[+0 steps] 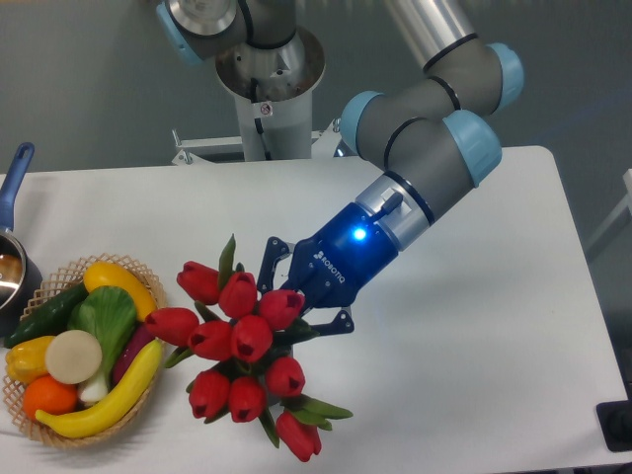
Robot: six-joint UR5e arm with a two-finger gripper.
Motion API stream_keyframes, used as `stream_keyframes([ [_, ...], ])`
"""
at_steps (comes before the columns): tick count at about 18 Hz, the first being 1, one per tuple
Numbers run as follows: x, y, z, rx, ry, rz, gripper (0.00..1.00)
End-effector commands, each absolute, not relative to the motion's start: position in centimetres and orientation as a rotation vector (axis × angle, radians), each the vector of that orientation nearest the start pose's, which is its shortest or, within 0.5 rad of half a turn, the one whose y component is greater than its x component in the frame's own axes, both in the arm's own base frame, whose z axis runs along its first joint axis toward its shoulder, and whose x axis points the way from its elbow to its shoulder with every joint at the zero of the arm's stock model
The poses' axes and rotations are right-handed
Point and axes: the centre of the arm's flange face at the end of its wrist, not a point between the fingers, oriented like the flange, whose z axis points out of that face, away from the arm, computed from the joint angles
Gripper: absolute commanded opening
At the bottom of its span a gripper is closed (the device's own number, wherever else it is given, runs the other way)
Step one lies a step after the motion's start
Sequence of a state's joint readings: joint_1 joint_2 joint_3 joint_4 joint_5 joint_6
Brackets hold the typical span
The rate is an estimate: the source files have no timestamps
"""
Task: Insert the flowers into the vase
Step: 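Lower the tulip stems into the grey vase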
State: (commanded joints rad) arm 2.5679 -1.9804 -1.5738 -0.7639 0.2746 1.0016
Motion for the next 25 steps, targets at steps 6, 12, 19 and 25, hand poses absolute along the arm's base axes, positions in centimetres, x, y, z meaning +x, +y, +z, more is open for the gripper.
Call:
stream_keyframes([
  [6, -39.9, 53.0, 38.4, -1.822, 0.317, -0.429, 0.15],
  [12, -39.6, 51.7, 35.2, -1.818, 0.356, -0.403, 0.18],
  [19, -39.8, 50.2, 33.1, -1.814, 0.379, -0.373, 0.19],
  [25, -39.6, 49.6, 31.9, -1.815, 0.392, -0.362, 0.21],
])
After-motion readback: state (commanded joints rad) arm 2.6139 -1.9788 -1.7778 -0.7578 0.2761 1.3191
